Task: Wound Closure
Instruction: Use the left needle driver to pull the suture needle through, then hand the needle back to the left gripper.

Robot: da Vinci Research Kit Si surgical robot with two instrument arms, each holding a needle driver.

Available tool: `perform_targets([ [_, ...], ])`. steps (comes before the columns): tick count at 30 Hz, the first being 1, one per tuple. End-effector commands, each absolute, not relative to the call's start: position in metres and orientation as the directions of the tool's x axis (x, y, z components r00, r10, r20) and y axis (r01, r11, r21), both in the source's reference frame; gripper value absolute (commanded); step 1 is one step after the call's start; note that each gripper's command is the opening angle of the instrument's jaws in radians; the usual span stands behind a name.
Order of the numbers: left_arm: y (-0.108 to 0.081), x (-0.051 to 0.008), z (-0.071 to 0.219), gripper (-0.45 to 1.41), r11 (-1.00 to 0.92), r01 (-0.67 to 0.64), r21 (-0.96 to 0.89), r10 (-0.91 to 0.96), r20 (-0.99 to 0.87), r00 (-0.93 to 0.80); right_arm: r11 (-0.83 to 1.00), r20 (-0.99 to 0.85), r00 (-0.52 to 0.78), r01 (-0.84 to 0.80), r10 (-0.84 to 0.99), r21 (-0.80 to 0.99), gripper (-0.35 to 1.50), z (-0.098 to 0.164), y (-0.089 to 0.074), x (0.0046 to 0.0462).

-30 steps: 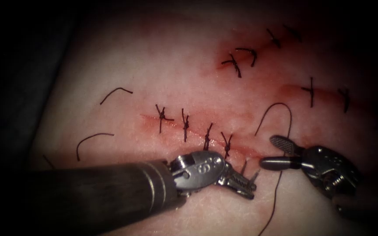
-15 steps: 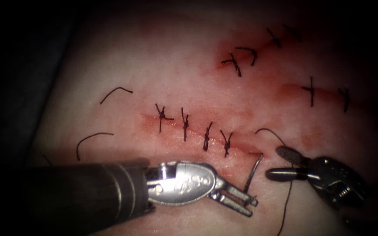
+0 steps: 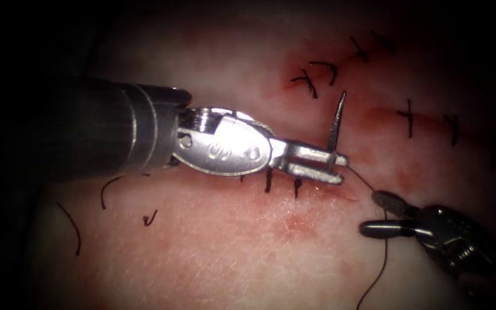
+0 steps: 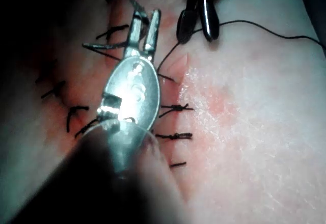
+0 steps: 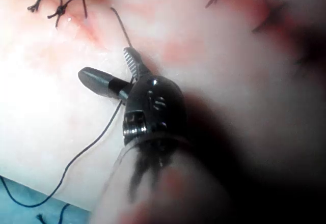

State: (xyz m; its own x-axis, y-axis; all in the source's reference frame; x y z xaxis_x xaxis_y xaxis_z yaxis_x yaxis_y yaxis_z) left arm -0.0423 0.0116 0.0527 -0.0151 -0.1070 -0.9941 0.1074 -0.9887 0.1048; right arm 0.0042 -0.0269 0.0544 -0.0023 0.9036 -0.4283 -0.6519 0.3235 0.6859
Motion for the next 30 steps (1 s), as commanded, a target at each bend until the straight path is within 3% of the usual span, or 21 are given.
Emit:
perform_targets([
  [1, 0.012, -0.0429, 0.053, -0.45, -0.989, 0.103, 0.110, -0.112, -0.993, -0.018, 0.321, -0.426, -0.005, -0.649, 0.905, 0.689, 1.01, 0.055, -0.027, 0.0048],
  [5, 0.012, -0.0434, 0.054, -0.45, -0.988, 0.105, 0.115, -0.116, -0.993, -0.009, 0.301, -0.417, -0.033, -0.641, 0.908, 0.706, 1.13, 0.054, -0.026, 0.0042],
  [9, 0.010, -0.0434, 0.055, -0.45, -0.984, 0.111, 0.140, -0.140, -0.990, 0.012, 0.245, -0.378, -0.094, -0.613, 0.921, 0.751, 1.13, 0.052, -0.025, 0.0033],
  [13, 0.007, -0.0436, 0.057, -0.45, -0.982, 0.117, 0.149, -0.148, -0.989, 0.017, 0.124, -0.252, -0.183, -0.522, 0.950, 0.844, 1.19, 0.051, -0.024, 0.0030],
  [22, 0.001, -0.0439, 0.061, -0.45, -0.972, 0.136, 0.191, -0.192, -0.981, 0.007, -0.144, 0.063, -0.274, -0.287, 0.960, 0.947, 1.35, 0.052, -0.023, 0.0059],
  [30, 0.000, -0.0442, 0.062, -0.45, -0.971, 0.129, 0.203, -0.203, -0.979, 0.008, -0.222, 0.165, -0.281, -0.184, 0.945, 0.957, 1.41, 0.052, -0.023, 0.0087],
])
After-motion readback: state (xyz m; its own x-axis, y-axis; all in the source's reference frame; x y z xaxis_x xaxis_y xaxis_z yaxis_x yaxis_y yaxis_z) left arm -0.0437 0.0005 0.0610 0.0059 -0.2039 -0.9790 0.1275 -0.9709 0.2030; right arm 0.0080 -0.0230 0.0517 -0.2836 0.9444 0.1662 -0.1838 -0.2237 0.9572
